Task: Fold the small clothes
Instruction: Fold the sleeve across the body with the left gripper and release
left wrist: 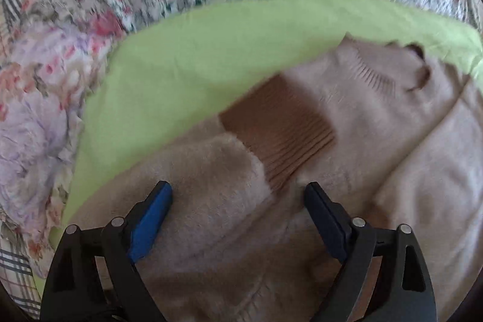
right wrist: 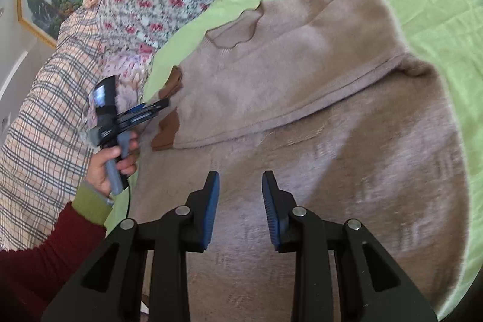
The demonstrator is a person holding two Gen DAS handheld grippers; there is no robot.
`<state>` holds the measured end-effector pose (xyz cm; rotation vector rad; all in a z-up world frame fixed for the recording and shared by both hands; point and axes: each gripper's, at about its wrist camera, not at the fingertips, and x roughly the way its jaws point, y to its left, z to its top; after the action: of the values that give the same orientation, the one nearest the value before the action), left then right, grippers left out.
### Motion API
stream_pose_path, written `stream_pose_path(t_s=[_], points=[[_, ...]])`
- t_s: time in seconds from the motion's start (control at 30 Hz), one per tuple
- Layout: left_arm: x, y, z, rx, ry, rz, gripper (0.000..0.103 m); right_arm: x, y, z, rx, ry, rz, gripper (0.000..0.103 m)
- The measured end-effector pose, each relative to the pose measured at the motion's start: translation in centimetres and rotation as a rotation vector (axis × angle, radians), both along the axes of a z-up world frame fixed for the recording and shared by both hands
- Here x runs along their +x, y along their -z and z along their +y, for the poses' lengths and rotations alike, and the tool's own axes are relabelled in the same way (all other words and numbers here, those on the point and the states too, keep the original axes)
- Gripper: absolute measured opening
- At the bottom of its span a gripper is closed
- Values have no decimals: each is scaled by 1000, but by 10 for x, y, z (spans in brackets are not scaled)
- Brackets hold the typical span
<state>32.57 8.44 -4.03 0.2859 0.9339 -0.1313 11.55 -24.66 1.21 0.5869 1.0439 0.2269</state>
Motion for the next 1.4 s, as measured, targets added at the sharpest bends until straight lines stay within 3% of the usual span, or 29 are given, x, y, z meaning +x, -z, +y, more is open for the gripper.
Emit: stream_pose_path(t_s=[0.03, 0.1, 0.13, 0.2, 0.37, 0.5, 0.57, 0.67, 0.83, 0.93, 1.0, 1.13, 1.2, 1.3, 1.4], points=[[1, 2, 1, -20, 13, 10, 70, 0, 0, 1, 1, -2, 0, 31], [1, -2, 7, -93, 25, 17, 20, 0, -1, 2, -1, -6, -3, 31], [1, -7, 8, -102, 12, 7, 9, 0, -2, 1, -2, -4, -6, 31], [-5, -23, 13, -128, -18, -37, 4, 0, -5, -1, 1, -2, -13, 31], [-37, -87, -2, -291, 15, -157, 3, -5, -16, -5, -5, 10, -54, 31], [-60, -114, -63, -459, 172, -174, 4, -8, -22, -22, -13, 97, -90, 31], [-70, -108, -105, -495, 255, -142, 4, -10, -24, -35, -6, 141, -95, 31], [-76, -81, -159, -471, 324, -79, 4, -12, -26, -51, -22, 184, -95, 31], [-73, -33, -195, -390, 364, 34, 7, -12, -27, -70, -29, 226, -90, 31], [-83, -24, -186, -381, 358, 72, 27, 1, -24, -71, -30, 214, -84, 31], [-92, -27, -169, -370, 340, 57, 51, 14, -23, -70, -30, 210, -81, 31], [-122, -39, -116, -371, 251, 0, 61, 47, -13, -67, -25, 192, -67, 31], [-133, -40, -82, -375, 167, -24, 66, 62, -6, -64, -35, 186, -46, 31], [-142, -33, -27, -342, 3, -41, 67, 86, 10, -56, -67, 157, 8, 31], [-141, -16, 19, -335, -149, -10, 67, 103, 28, -48, -43, 134, 53, 31]])
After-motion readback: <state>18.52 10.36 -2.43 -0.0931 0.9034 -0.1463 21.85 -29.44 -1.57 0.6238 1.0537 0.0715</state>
